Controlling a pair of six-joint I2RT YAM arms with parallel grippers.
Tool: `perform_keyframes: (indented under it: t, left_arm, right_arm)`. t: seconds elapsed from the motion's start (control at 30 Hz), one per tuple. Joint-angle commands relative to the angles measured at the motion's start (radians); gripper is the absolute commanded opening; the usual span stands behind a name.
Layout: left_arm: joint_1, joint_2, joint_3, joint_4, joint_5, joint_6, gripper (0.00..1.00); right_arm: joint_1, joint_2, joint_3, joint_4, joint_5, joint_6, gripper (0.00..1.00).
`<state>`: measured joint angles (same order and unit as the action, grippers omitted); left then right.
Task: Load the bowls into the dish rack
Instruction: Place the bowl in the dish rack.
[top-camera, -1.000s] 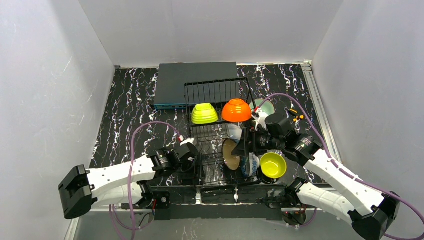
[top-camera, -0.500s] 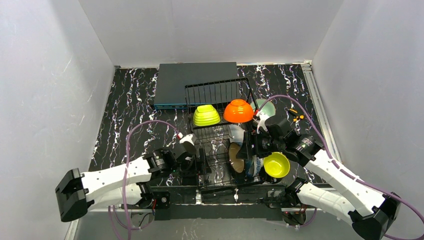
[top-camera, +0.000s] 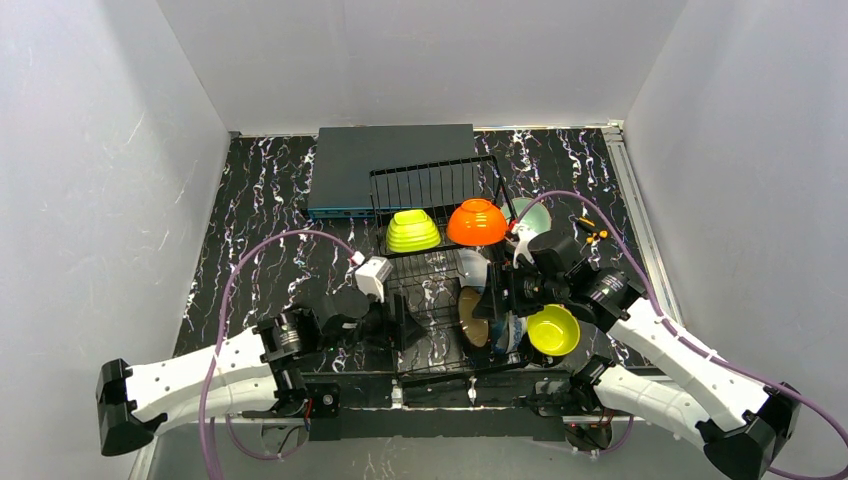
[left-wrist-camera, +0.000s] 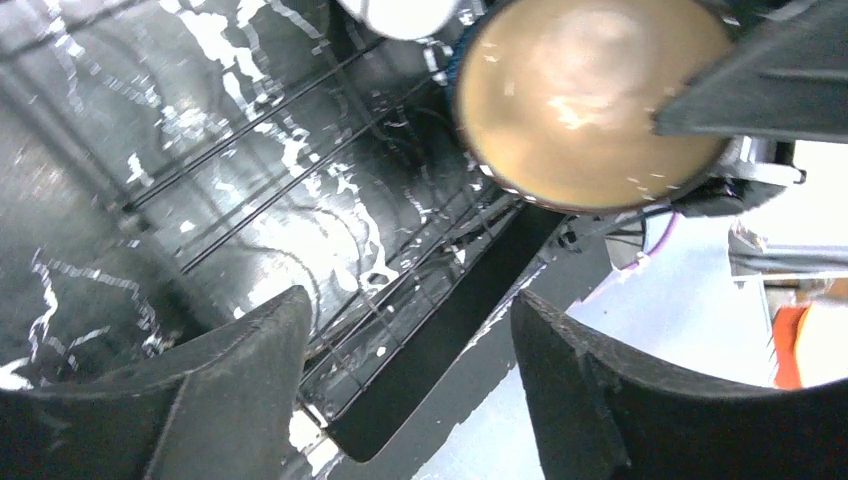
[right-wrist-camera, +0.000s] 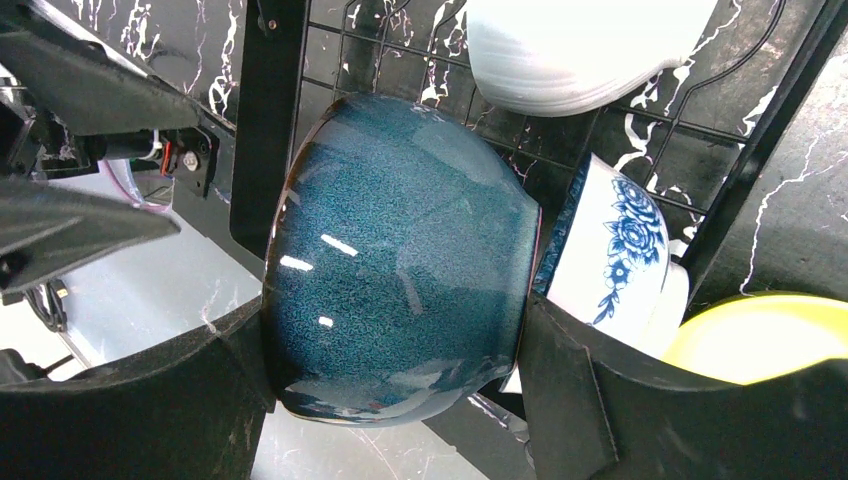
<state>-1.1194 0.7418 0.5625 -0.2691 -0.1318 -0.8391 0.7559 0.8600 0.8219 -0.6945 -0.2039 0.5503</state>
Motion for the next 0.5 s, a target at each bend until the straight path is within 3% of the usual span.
perform_keyframes:
  t: [0.0, 0.13, 0.47]
  left_arm:
    - [-0.07, -0.002, 0.039, 0.181, -0.009, 0.162, 0.67]
    - [-0.161, 0.081, 0.072, 0.314, -0.04, 0.218, 0.61]
    - [-0.256, 0.365, 0.245, 0.382, -0.166, 0.146, 0.56]
  right_arm:
    - [0.007, -0.003, 0.056, 0.067, -0.011, 0.026, 0.01]
    - [0.007, 0.004, 0.061, 0.061, -0.006, 0.036, 0.01]
    - [0.007, 0.007, 0.061, 0.053, -0.002, 0.058, 0.01]
